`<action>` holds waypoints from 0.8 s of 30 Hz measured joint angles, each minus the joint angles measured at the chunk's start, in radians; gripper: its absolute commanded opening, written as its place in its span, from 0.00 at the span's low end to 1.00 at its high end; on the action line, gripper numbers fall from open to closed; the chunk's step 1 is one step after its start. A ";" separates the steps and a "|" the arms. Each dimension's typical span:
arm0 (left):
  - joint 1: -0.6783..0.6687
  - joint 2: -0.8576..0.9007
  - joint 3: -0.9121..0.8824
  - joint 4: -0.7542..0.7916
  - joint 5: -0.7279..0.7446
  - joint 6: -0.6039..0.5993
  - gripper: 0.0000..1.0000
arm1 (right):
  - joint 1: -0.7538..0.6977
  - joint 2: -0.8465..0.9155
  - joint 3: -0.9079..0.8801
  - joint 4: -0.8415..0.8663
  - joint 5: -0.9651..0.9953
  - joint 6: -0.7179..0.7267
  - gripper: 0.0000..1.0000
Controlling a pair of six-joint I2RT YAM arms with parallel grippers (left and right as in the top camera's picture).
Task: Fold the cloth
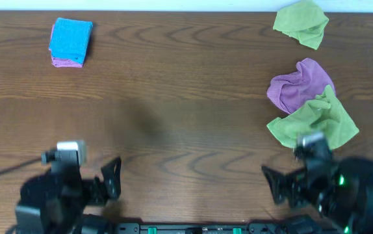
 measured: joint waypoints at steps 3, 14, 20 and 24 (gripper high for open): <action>0.000 -0.095 -0.083 -0.005 0.008 -0.003 0.95 | 0.000 -0.111 -0.084 0.053 -0.027 -0.015 0.99; 0.000 -0.126 -0.105 -0.043 0.035 -0.100 0.95 | 0.000 -0.180 -0.089 0.099 -0.047 -0.017 0.99; 0.000 -0.126 -0.105 -0.124 0.045 -0.115 0.95 | 0.000 -0.180 -0.089 0.043 -0.048 -0.017 0.99; 0.000 -0.126 -0.105 -0.156 0.047 -0.116 0.95 | 0.000 -0.180 -0.089 0.010 -0.048 -0.017 0.99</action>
